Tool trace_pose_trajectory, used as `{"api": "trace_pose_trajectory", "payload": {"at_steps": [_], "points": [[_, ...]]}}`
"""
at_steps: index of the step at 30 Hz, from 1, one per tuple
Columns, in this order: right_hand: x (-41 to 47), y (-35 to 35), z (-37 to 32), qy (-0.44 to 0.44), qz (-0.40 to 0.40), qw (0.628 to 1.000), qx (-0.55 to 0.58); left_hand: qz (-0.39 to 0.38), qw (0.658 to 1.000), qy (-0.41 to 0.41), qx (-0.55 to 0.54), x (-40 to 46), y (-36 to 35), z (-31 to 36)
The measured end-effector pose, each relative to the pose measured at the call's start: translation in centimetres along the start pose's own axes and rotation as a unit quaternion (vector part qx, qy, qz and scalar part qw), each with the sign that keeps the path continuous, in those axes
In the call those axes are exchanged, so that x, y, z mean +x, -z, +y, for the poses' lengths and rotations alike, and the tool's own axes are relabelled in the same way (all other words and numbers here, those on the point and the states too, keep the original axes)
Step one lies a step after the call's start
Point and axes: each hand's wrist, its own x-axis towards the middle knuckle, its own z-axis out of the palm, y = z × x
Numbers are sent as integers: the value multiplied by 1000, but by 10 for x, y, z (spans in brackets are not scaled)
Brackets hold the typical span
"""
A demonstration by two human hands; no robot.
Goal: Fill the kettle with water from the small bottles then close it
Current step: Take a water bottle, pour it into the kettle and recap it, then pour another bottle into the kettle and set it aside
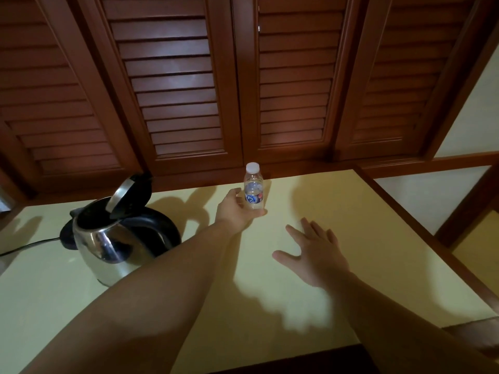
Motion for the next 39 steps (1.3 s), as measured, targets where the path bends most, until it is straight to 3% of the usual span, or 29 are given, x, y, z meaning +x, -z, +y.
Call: {"api": "trace_pose_trajectory", "payload": {"at_steps": [3,8,12,18,21,28,35,39], "points": [[-1,-1,-2,-1,10,1000,3,-6,999,6,31,-18,4,-16],[-1,-2,-5,2,8,1000,-18,-21,971,-141,194,-79,25,-60],[-1,-4,-11,18,4,1000,-23,-58,950,-179,247,-127,55,-93],[-35,-26,-80,154,78,984,49,-71,938,-201,274,-183,108,-124],[-54,-41,-130,222,78,969,76,-63,935,-209,278,-203,138,-139],[-87,-69,-253,280,39,953,110,-14,948,-173,267,-239,222,-186],[-85,-92,-375,259,-11,960,107,69,958,-119,251,-269,320,-228],[-74,-109,-412,236,-50,968,63,137,965,-82,206,-284,367,-254]]}}
